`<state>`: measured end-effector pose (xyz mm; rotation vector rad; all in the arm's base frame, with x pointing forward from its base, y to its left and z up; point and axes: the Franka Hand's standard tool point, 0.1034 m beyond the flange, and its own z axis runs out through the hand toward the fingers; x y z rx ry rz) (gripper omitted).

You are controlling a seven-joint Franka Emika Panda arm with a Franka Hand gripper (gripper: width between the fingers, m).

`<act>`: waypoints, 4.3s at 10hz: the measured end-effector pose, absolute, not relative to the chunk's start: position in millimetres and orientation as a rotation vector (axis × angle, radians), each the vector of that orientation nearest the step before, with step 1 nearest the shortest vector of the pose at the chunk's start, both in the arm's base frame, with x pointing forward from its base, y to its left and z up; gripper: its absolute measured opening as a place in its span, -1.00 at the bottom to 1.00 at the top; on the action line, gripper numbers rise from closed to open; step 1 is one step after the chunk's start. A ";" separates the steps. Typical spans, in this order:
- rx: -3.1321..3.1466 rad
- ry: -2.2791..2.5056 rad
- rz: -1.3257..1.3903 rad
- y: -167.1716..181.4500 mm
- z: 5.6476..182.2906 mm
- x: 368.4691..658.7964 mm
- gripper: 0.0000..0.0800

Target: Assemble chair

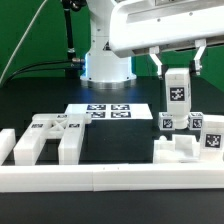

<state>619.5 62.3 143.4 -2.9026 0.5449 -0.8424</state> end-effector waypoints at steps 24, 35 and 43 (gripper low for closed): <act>-3.015 0.320 -0.891 52.3 99.6 619.6 -0.29; -2.996 0.309 -0.993 53.1 92.3 620.6 -0.28; -2.998 0.307 -0.993 52.9 92.0 620.5 0.62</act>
Offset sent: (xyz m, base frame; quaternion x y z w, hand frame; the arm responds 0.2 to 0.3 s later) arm 0.0145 -0.0114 -0.0151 0.0135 0.0330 -0.0793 0.9962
